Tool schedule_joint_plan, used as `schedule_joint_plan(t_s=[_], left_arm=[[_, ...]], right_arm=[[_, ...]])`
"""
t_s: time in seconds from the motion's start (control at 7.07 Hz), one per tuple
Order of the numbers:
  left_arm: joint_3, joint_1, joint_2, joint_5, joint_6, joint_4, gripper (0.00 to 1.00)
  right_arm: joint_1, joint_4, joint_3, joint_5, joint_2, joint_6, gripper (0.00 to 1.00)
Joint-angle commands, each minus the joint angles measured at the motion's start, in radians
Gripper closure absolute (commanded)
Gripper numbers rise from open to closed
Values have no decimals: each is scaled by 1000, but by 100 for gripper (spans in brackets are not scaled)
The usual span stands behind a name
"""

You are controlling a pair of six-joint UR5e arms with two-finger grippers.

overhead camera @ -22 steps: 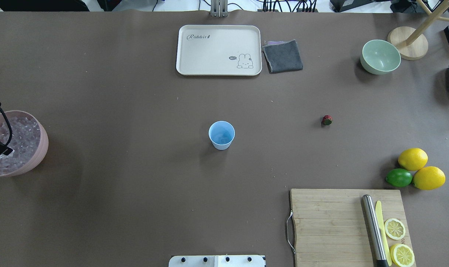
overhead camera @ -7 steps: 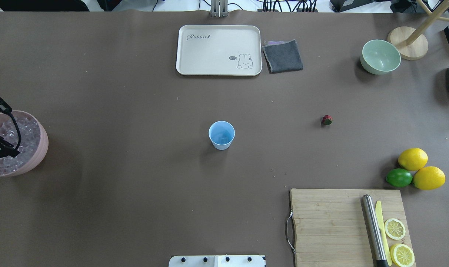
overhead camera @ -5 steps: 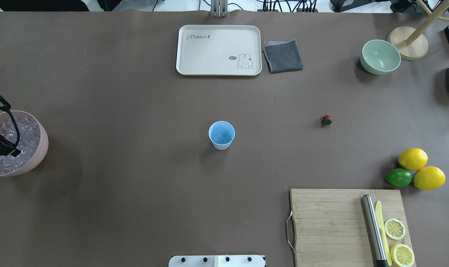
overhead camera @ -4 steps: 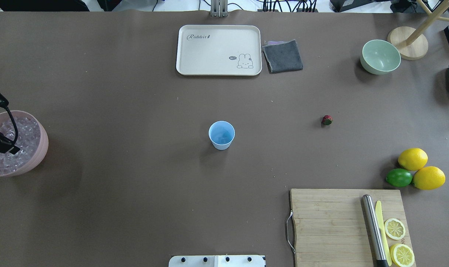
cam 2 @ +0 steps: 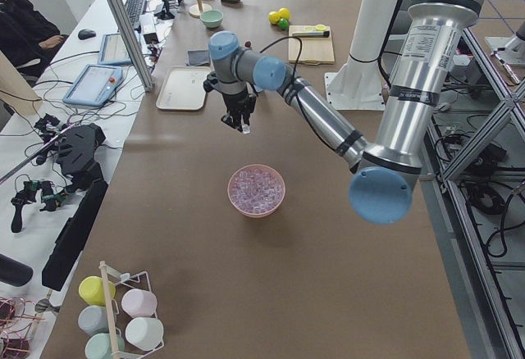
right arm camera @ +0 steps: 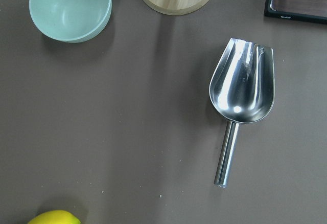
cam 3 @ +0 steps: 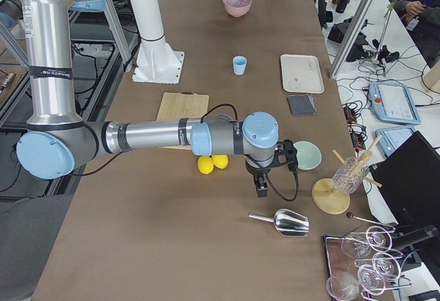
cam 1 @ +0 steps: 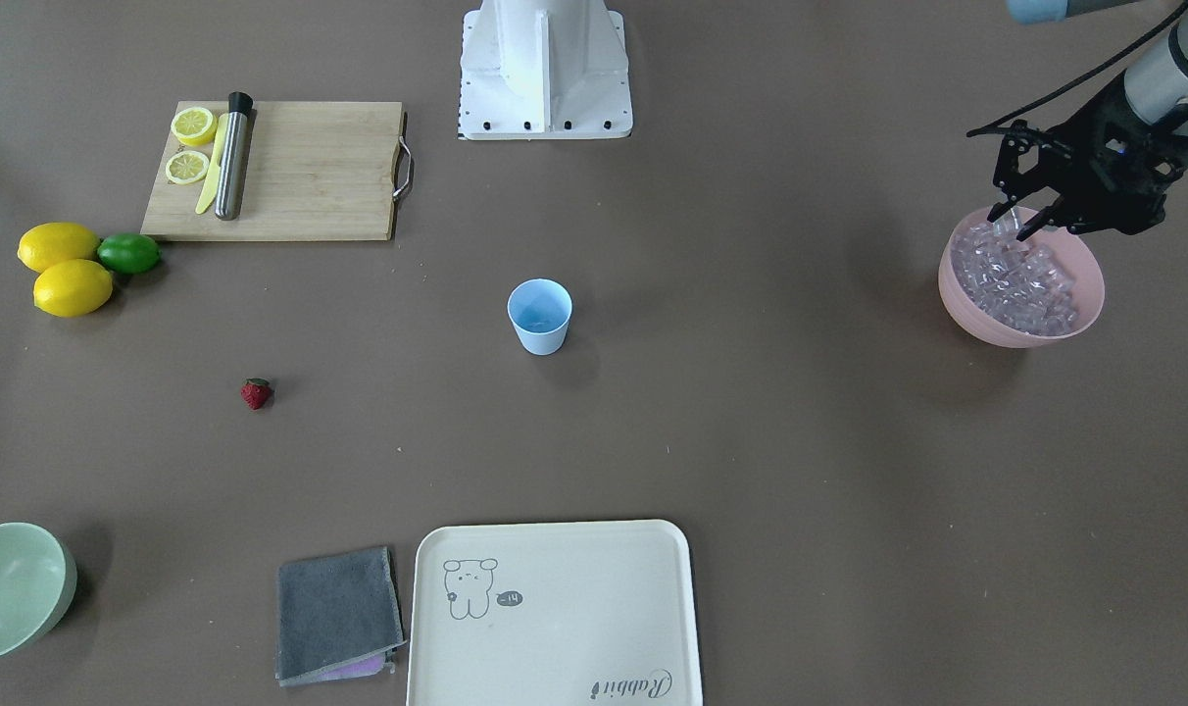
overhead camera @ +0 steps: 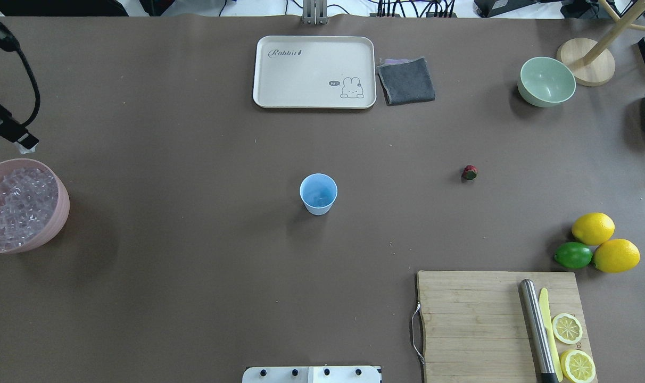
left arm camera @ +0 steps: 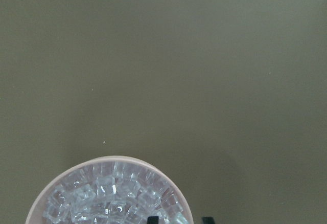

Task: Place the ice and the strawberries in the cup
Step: 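Carry the ice cube with the left gripper over the blue cup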

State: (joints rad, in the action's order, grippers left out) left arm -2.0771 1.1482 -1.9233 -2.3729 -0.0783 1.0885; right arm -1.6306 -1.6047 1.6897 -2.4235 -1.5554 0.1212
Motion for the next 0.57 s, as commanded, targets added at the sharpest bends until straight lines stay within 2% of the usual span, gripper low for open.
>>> schedule_joint_plan(t_s=[0.0,0.14,0.28,0.42], left_arm=[[6,-185,-208,-16,429,73,100],[88,-303,-250,-11,700,345,100],[206,-377,-281,13,854,575,100],[233,-454,-292,126,868,609,100]], right_arm=[[0,-1,-2,1,0,0,0],[0,-1,-7,3,6,0,0],[0,0,-15,4,8,5,0],[0,0,-10,1,8,3,0]])
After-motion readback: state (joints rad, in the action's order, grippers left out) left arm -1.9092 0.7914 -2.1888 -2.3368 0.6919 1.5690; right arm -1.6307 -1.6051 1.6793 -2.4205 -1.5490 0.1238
